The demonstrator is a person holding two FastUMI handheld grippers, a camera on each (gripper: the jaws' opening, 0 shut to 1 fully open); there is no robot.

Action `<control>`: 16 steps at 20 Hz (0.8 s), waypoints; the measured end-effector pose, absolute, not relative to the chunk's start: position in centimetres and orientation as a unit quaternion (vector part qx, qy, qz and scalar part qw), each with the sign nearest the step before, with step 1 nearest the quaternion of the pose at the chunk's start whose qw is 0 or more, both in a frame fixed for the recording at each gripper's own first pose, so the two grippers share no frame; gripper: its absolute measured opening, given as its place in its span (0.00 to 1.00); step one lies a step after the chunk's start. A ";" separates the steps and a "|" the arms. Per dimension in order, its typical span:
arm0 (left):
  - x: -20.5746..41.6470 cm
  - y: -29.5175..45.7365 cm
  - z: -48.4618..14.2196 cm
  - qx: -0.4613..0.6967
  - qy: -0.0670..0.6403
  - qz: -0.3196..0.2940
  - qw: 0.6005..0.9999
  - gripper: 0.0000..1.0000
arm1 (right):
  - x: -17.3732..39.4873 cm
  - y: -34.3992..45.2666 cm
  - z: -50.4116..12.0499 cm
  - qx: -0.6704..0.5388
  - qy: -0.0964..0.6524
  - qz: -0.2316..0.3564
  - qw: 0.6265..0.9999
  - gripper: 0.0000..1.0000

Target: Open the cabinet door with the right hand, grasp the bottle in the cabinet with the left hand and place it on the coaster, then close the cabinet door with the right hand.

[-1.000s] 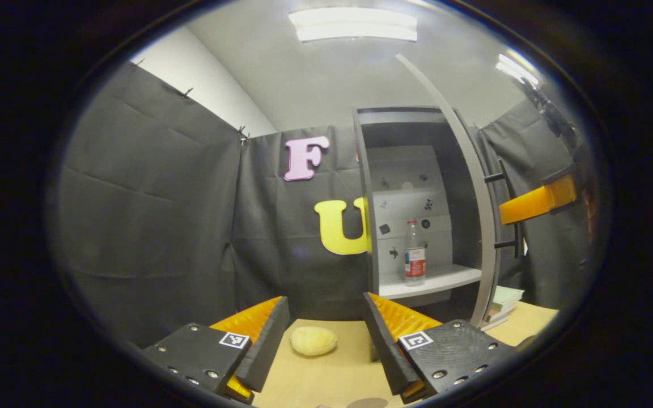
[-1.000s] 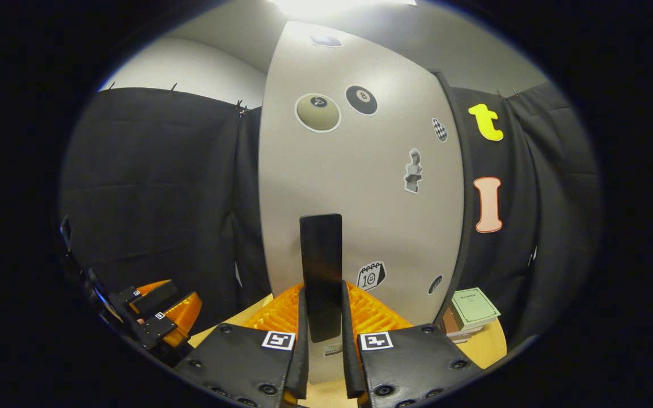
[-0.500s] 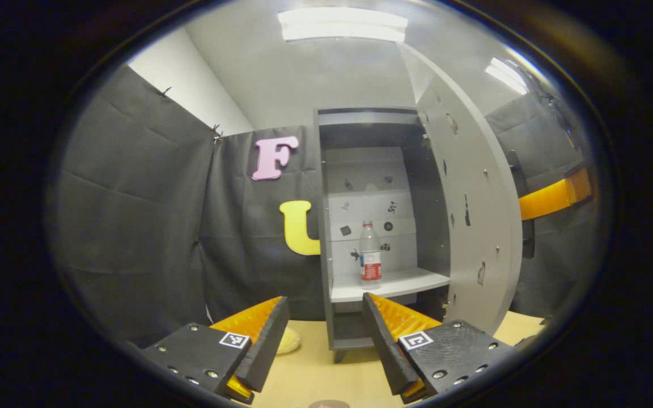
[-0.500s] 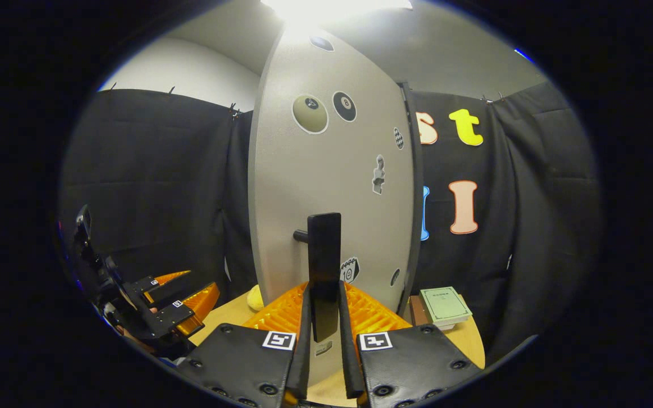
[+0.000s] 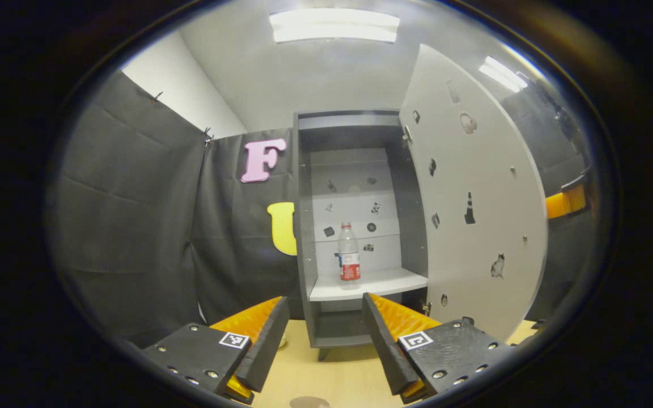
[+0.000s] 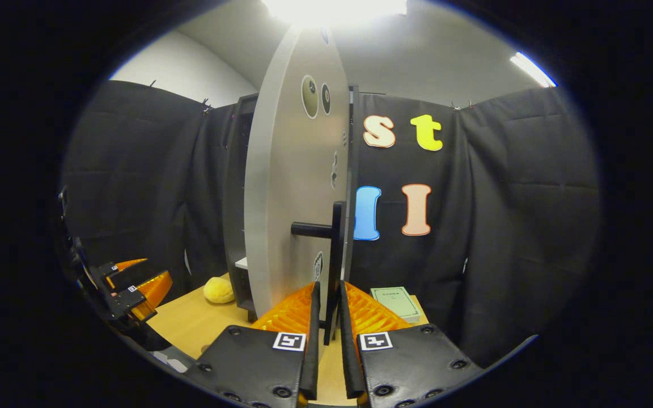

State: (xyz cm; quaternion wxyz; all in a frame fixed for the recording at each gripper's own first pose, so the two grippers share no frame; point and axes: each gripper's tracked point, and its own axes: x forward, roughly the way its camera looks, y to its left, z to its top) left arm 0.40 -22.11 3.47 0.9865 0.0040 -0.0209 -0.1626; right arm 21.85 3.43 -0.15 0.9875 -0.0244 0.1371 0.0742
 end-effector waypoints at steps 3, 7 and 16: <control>0.3 -22.7 3.8 0.011 -0.020 -0.157 0.987 0.80 | 22.0 2.9 1.3 0.015 0.106 0.066 0.992 0.12; -0.2 -23.6 5.6 0.015 -0.034 -0.153 0.988 0.80 | 21.1 1.9 3.0 0.043 0.074 0.096 0.992 0.22; 8.2 -29.0 8.3 -0.009 -0.021 -0.193 0.981 0.78 | 18.4 -6.5 0.5 0.020 0.093 -0.001 0.995 0.98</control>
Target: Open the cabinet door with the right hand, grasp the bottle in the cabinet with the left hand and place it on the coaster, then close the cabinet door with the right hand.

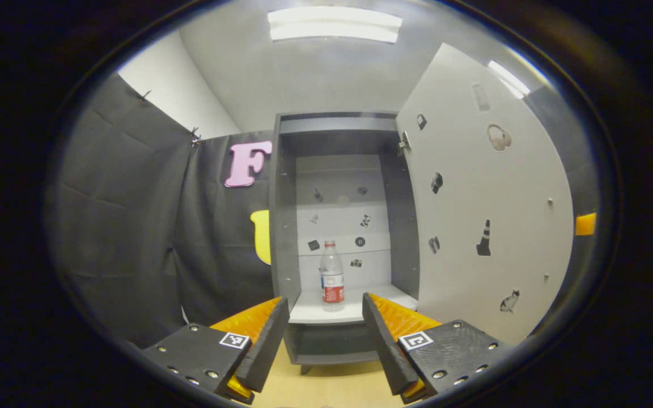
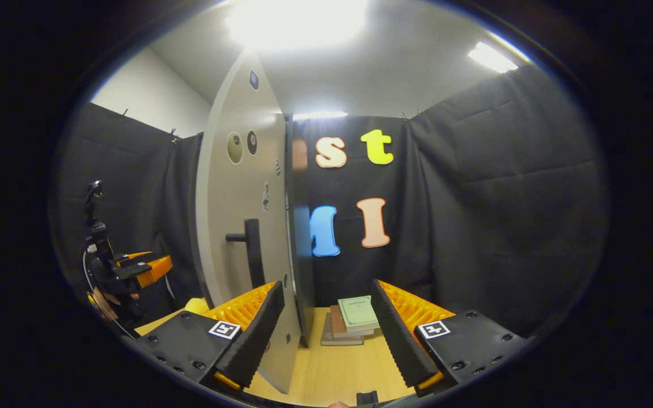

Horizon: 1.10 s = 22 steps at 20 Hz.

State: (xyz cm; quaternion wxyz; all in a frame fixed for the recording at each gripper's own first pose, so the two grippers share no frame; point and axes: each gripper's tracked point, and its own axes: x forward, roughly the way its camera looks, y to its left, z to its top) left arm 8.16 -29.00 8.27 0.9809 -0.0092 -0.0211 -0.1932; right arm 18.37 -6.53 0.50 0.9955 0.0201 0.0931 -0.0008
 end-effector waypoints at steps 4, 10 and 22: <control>13.7 -31.3 9.8 -0.012 -0.031 -0.198 0.980 0.80 | 18.9 -8.7 0.3 0.028 0.097 -0.045 0.994 0.98; 22.4 -34.8 12.3 -0.035 -0.044 -0.222 0.973 0.80 | 20.3 -10.7 0.6 0.018 0.084 -0.107 0.991 0.98; 35.3 -40.8 9.2 -0.049 -0.014 -0.251 0.967 0.80 | 20.4 -12.7 -1.3 0.013 0.109 -0.216 0.970 0.98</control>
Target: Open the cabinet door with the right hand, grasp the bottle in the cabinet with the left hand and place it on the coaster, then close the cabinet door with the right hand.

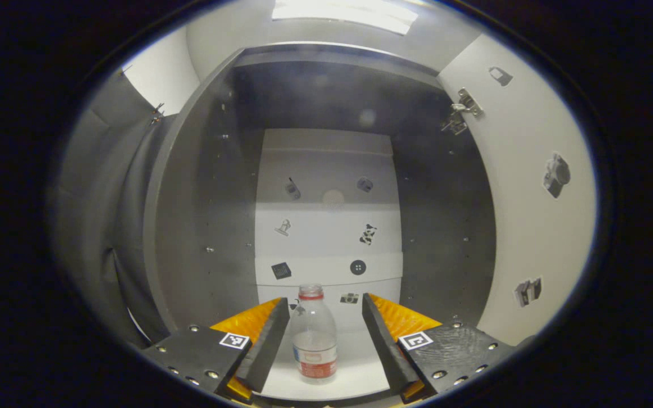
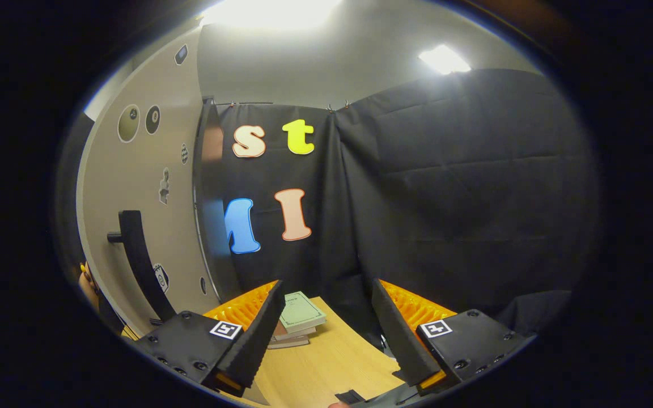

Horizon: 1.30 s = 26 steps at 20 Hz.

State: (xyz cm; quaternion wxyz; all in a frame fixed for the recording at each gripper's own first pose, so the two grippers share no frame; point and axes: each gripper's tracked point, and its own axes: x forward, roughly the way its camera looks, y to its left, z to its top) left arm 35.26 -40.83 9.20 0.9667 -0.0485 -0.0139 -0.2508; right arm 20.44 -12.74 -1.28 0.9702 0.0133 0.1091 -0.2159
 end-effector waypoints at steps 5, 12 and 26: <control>37.9 -41.6 7.9 -0.061 0.010 -0.255 0.965 0.80 | 20.2 -13.0 -1.1 0.010 0.101 -0.249 0.963 0.98; 40.1 -42.6 5.3 -0.059 0.035 -0.260 0.963 0.77 | 20.7 -13.2 -2.3 0.017 0.106 -0.264 0.959 0.98; 36.1 -39.2 8.8 -0.075 -0.002 -0.260 0.963 0.65 | 21.2 -13.2 -3.3 0.030 0.107 -0.220 0.969 0.98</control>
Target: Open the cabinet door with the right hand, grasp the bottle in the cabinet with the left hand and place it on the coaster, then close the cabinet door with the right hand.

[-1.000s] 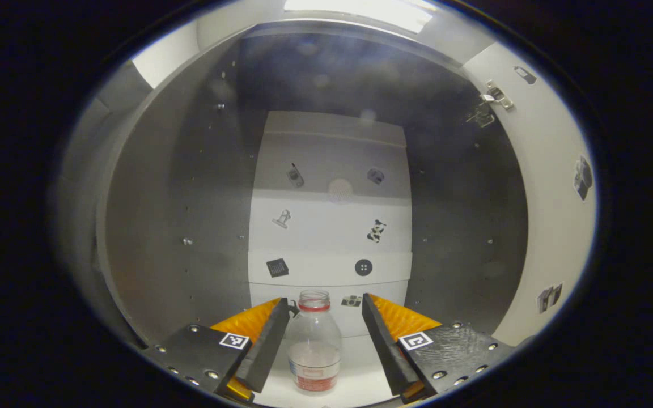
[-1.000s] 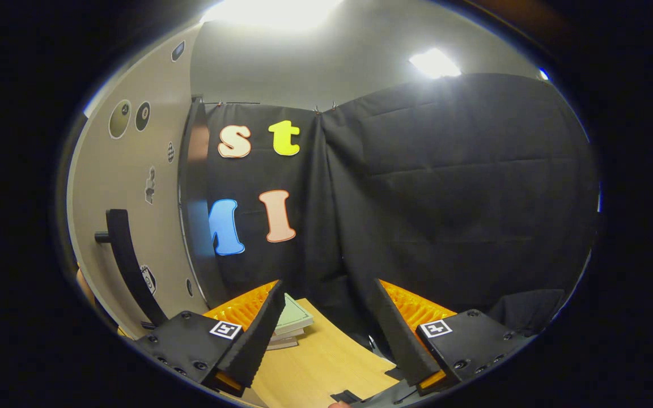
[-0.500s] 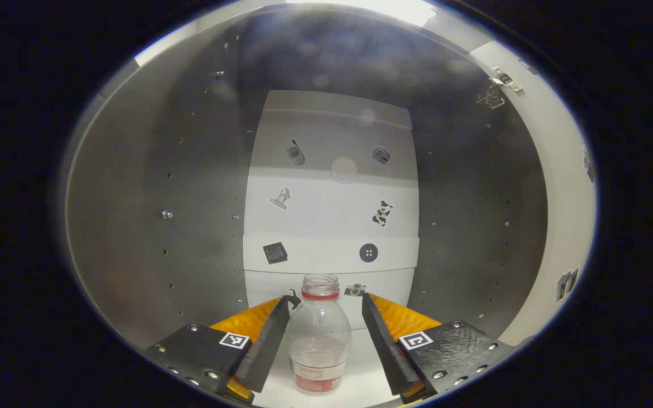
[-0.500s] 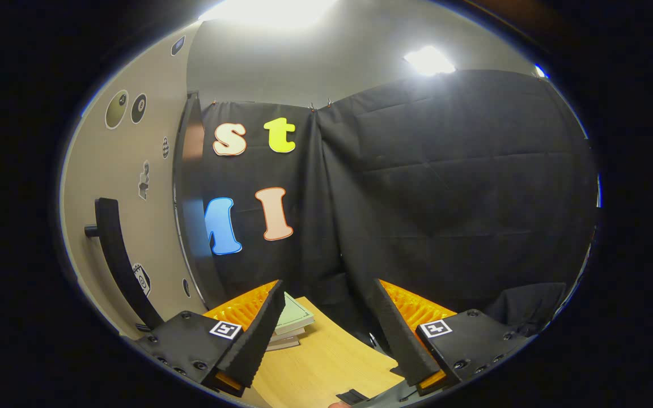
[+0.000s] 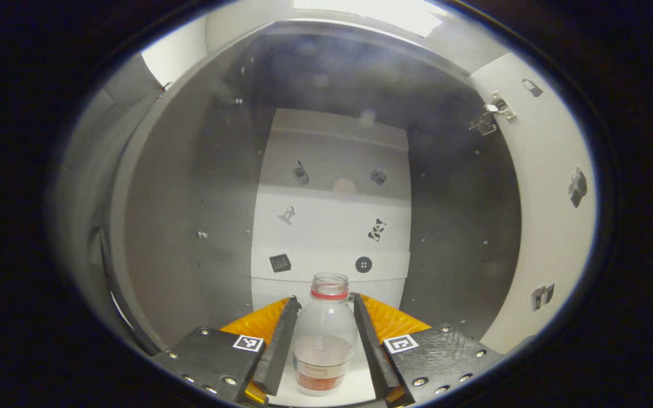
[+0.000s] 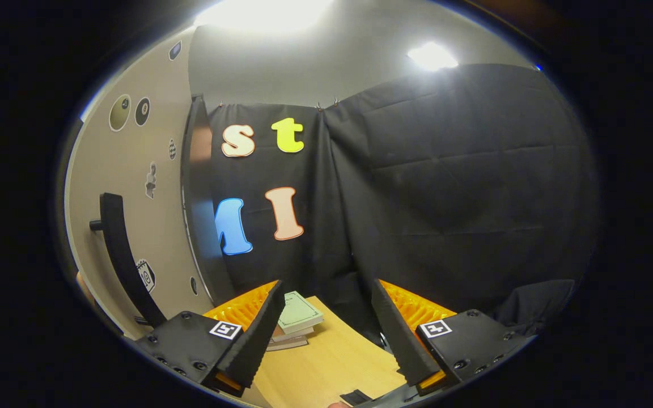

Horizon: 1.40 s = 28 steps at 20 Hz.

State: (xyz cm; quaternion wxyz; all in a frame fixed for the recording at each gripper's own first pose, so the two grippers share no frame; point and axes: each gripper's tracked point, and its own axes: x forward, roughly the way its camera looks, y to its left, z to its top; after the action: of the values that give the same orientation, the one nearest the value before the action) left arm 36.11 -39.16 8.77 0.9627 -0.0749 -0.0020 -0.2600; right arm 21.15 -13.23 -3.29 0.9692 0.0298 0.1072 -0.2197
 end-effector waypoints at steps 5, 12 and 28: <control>31.3 -36.6 10.9 -0.065 -0.021 -0.254 0.965 0.58 | 20.5 -13.5 -3.3 0.041 0.109 -0.193 0.974 0.98; 24.3 -30.3 9.6 -0.054 -0.025 -0.226 0.972 0.62 | 20.1 -12.8 -3.3 0.043 0.111 -0.145 0.982 0.98; 14.1 -17.7 -3.0 -0.089 0.011 -0.158 0.983 0.65 | 19.8 -8.4 -7.2 0.040 0.140 -0.078 0.986 0.98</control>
State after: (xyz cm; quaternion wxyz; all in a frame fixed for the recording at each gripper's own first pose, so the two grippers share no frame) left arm 14.08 -17.69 -3.04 0.9834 -0.0890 0.0109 -0.1579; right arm 19.76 -8.37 -7.18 0.9863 0.0405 0.1395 -0.0778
